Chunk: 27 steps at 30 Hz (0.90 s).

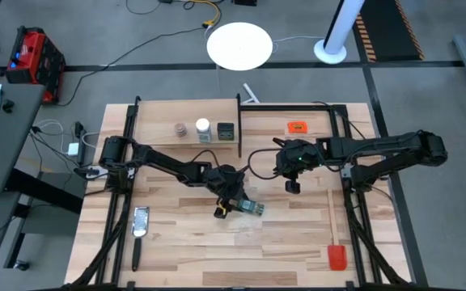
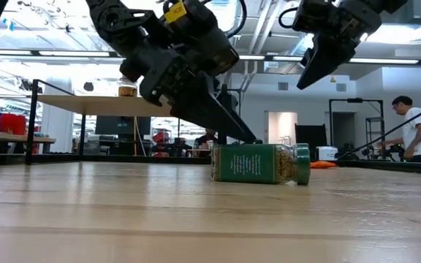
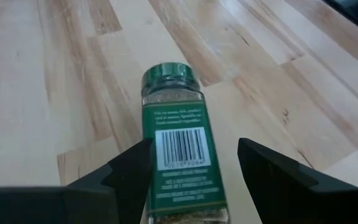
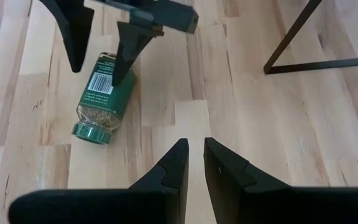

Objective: Shelf spices
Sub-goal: Put the green seasoning bottle on the shelf

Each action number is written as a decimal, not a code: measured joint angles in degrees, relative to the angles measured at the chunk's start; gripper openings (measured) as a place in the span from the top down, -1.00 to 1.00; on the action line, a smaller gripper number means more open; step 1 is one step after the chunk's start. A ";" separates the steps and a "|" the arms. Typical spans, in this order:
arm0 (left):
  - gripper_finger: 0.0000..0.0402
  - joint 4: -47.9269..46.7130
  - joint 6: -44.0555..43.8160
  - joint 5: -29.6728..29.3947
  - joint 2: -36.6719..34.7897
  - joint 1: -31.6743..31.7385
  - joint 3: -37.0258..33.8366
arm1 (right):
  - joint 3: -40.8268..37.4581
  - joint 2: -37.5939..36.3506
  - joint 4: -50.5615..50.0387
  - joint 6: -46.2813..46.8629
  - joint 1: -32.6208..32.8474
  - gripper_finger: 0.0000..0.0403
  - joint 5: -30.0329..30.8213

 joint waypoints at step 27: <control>-0.13 0.08 1.47 -6.64 0.00 -2.60 0.02 | 0.00 0.00 1.29 1.08 1.83 0.72 -0.07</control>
